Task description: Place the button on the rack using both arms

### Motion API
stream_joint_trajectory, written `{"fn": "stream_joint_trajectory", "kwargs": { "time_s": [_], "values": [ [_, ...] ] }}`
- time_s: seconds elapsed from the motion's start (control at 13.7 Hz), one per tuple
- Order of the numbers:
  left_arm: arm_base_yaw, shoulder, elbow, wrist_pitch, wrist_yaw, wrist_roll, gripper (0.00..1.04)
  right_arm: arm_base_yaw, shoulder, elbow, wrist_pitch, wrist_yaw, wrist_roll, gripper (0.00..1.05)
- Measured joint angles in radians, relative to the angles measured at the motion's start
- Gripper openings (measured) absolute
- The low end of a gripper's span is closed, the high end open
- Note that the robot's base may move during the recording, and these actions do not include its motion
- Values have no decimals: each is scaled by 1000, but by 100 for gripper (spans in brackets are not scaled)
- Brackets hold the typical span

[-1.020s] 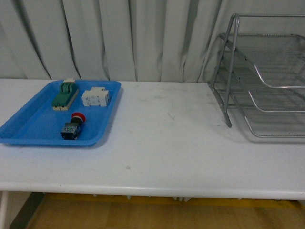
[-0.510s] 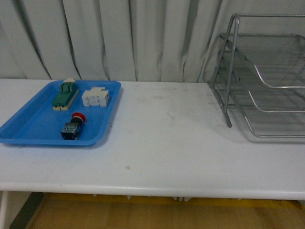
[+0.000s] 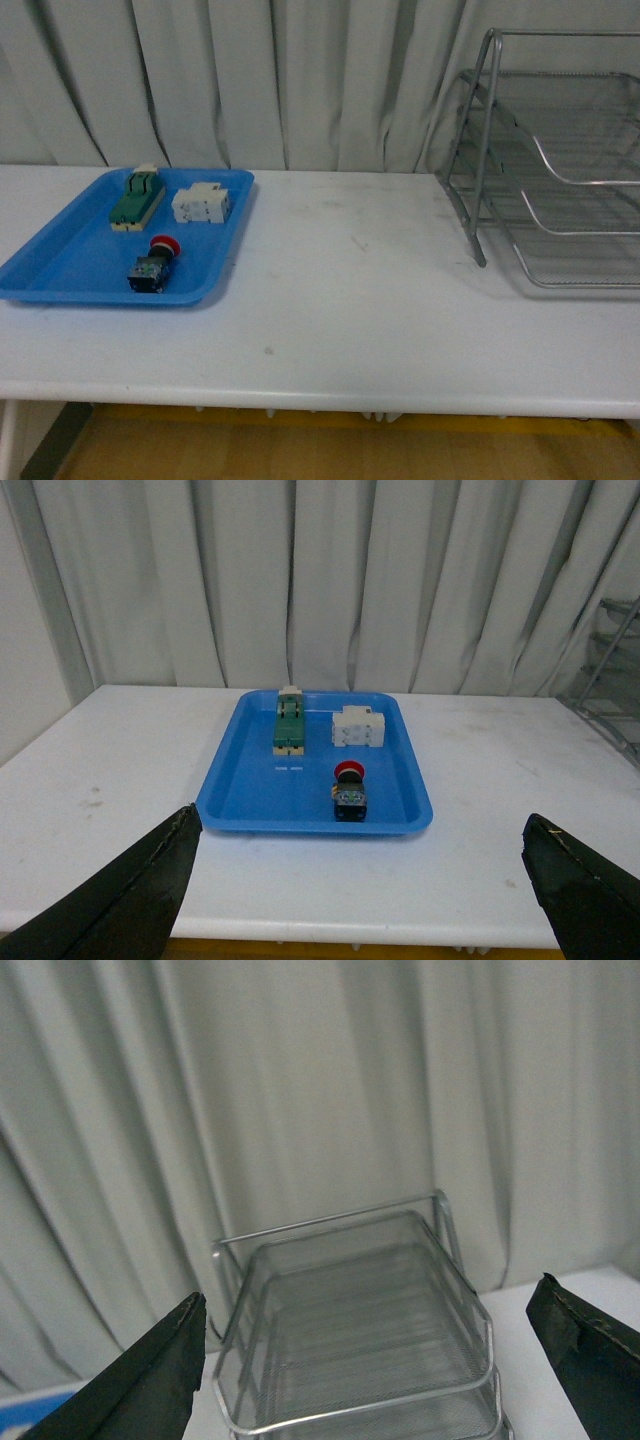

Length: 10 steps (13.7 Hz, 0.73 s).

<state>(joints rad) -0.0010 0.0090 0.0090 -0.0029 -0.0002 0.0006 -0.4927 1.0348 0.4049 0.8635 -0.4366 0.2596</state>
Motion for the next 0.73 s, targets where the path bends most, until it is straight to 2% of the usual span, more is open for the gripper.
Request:
{"fn": "stream_joint_trajectory", "kwargs": {
  "time_s": [0.15,0.29,0.44,0.51,0.73],
  "values": [
    [0,0,0,0,0,0,98,-106,329,235,-7,-3,206,98],
    [0,0,0,0,0,0,98,-158,605,393,-63,-14,449,98],
    [0,0,0,0,0,0,98,-154,780,419,-51,-66,649,98],
    [0,0,0,0,0,0,98,-132,840,424,-78,-39,705,98],
    [0,0,0,0,0,0,98,-54,965,437,-8,-26,847,98]
  ]
}}
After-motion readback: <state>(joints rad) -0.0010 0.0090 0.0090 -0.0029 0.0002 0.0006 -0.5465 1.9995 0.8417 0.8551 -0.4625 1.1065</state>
